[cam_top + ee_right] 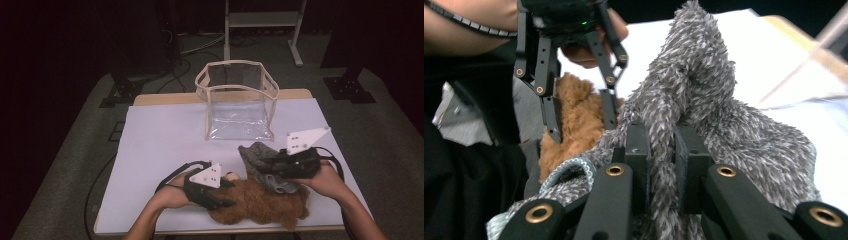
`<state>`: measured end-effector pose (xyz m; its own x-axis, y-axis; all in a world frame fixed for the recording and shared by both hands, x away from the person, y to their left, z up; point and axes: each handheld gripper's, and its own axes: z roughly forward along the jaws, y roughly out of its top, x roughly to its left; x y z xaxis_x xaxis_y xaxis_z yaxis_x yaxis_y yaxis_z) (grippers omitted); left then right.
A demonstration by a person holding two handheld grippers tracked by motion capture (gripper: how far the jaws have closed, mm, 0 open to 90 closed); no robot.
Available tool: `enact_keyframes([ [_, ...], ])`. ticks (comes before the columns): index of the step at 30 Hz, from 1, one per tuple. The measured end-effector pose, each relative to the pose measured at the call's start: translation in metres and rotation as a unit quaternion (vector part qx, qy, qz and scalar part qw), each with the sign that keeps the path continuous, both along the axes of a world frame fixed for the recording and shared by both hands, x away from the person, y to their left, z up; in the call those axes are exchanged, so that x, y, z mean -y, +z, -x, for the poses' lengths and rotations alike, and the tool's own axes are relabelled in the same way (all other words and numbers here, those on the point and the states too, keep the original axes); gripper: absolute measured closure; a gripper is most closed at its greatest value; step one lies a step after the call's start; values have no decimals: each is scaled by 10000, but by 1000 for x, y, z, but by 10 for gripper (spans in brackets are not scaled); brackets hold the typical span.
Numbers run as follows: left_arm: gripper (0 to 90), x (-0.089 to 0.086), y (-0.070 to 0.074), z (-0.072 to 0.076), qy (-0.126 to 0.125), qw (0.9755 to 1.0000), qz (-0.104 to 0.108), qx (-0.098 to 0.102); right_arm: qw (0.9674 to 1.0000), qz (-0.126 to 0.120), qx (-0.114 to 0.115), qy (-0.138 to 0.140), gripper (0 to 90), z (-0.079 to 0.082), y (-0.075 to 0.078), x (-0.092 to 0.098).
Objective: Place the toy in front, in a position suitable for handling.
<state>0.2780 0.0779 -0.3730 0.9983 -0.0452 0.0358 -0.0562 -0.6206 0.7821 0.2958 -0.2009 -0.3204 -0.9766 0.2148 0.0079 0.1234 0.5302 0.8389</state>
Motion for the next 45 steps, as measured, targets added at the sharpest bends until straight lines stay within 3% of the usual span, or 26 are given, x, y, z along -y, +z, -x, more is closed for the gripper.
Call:
enact_keyframes([
  [2,507,-2,0,0,-1,10000,1,-5,9996,250,-80,86,784,-1,-10,-9],
  [8,508,-1,-2,-2,77,9999,85,14,9991,202,-331,-183,784,1,-21,17],
  [11,508,2,-1,-3,70,10000,33,30,9995,195,-165,-161,783,6,-13,16],
  [12,507,4,0,-3,78,10000,3,48,9998,180,-52,-40,784,9,-7,7],
  [15,506,4,1,-4,78,10000,-20,54,9995,256,57,152,781,11,-7,-7],
  [18,506,1,0,-5,92,9999,16,36,9992,362,39,168,781,13,-11,-8],
  [26,484,1,1,-9,215,9997,111,92,9986,326,-260,-311,783,26,-38,41],
  [30,439,-1,4,-10,295,9994,109,129,9984,234,-306,-420,786,25,-46,50],
  [34,390,-16,6,-13,464,9988,156,79,9982,138,-353,-471,788,22,-51,55],
  [41,387,-30,-9,-16,553,9978,305,-214,9975,128,-397,-575,788,19,-53,59],
  [44,437,-29,-15,-17,555,9972,449,-213,9975,277,-232,-602,786,21,-44,51],
  [45,452,-27,-16,-18,568,9970,481,-218,9979,212,-71,-602,786,23,-33,46],
])
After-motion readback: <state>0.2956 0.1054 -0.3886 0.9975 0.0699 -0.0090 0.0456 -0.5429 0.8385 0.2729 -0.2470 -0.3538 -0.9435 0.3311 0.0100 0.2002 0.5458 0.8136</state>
